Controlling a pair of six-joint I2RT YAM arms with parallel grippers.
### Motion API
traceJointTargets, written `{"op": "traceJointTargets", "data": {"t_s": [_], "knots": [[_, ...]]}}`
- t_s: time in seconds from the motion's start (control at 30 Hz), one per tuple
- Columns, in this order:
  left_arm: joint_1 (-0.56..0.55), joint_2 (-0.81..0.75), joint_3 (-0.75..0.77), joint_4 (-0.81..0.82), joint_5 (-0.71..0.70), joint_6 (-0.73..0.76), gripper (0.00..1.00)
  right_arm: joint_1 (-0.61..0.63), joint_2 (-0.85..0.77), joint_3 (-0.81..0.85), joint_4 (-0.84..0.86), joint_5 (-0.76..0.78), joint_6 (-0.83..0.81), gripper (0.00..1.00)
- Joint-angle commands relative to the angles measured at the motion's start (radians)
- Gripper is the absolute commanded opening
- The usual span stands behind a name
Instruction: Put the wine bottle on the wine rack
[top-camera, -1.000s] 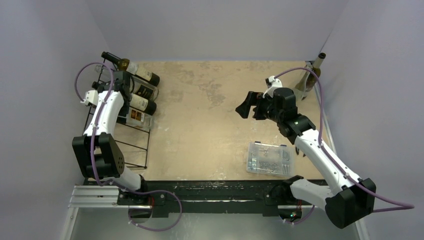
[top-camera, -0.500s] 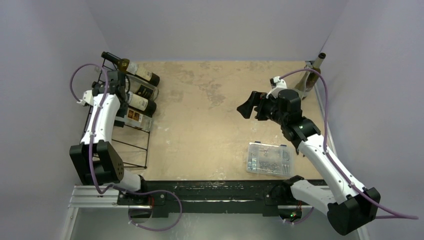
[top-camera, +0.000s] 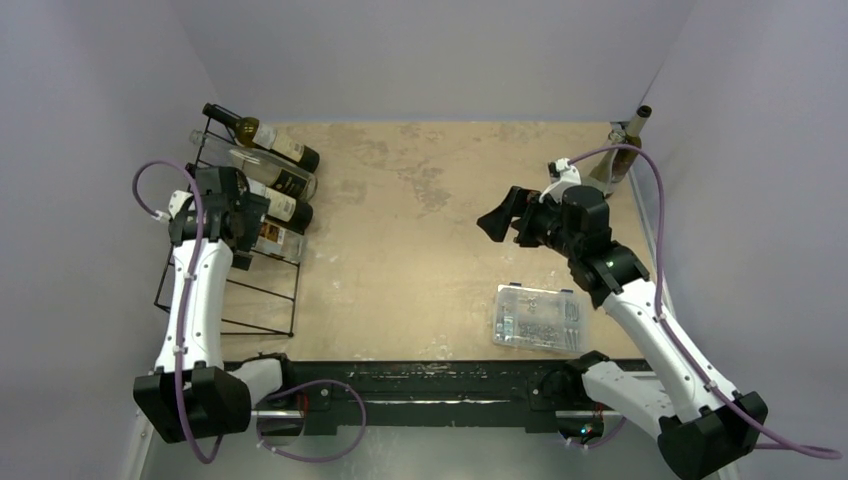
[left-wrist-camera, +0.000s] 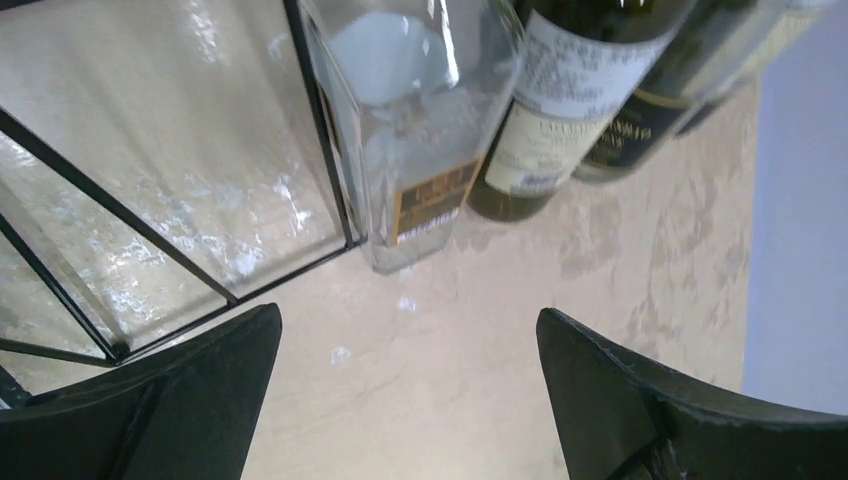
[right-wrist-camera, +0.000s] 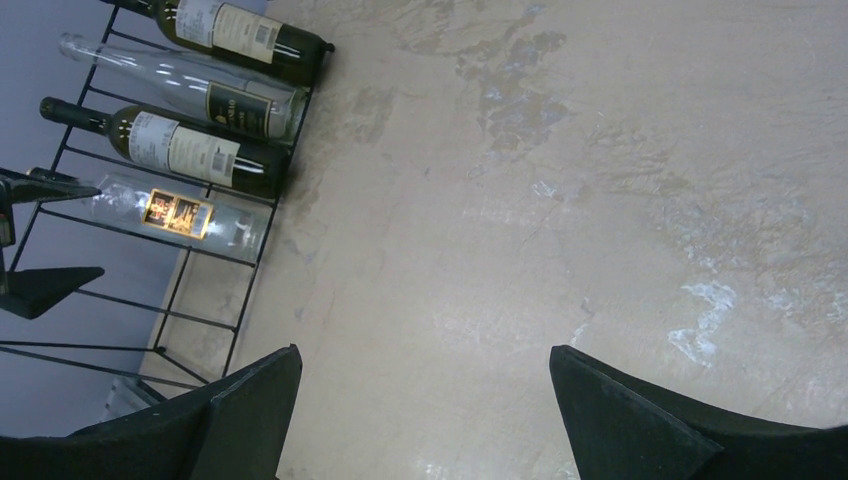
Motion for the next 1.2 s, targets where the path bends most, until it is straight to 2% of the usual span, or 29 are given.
{"op": "traceJointTargets", "data": {"t_s": [0.0, 0.1, 0.2, 0.27, 0.33, 0.47, 0.6, 0.83, 1.03, 1.17], "knots": [[0.006, -0.066, -0.054, 0.151, 0.269, 0.190, 1.00, -0.002, -0.030, -0.002, -0.031, -0.019, 0.042, 0.99], [0.003, -0.072, -0.036, 0.178, 0.362, 0.297, 1.00, -0.002, -0.054, -0.002, -0.050, -0.010, 0.053, 0.99], [-0.018, -0.086, -0.027, 0.223, 0.397, 0.405, 1.00, -0.001, -0.087, -0.019, -0.045, 0.008, 0.086, 0.99], [-0.053, -0.108, -0.043, 0.297, 0.457, 0.510, 1.00, -0.002, -0.101, -0.024, -0.057, 0.021, 0.125, 0.99], [-0.082, -0.149, -0.102, 0.427, 0.589, 0.616, 1.00, -0.002, -0.098, -0.001, -0.084, 0.043, 0.104, 0.99], [-0.134, -0.209, -0.220, 0.580, 0.757, 0.704, 1.00, -0.002, -0.047, 0.100, -0.235, 0.182, 0.018, 0.99], [-0.186, -0.196, -0.203, 0.567, 0.868, 0.754, 1.00, -0.001, 0.005, 0.174, -0.305, 0.332, -0.041, 0.99], [-0.225, -0.214, -0.158, 0.496, 0.901, 0.823, 1.00, -0.035, 0.165, 0.376, -0.360, 0.558, -0.112, 0.99], [-0.224, -0.241, -0.154, 0.487, 0.887, 0.835, 1.00, -0.230, 0.306, 0.576, -0.368, 0.575, -0.114, 0.99], [-0.225, -0.242, -0.151, 0.486, 0.892, 0.836, 1.00, -0.338, 0.348, 0.638, -0.326, 0.600, -0.101, 0.99]]}}
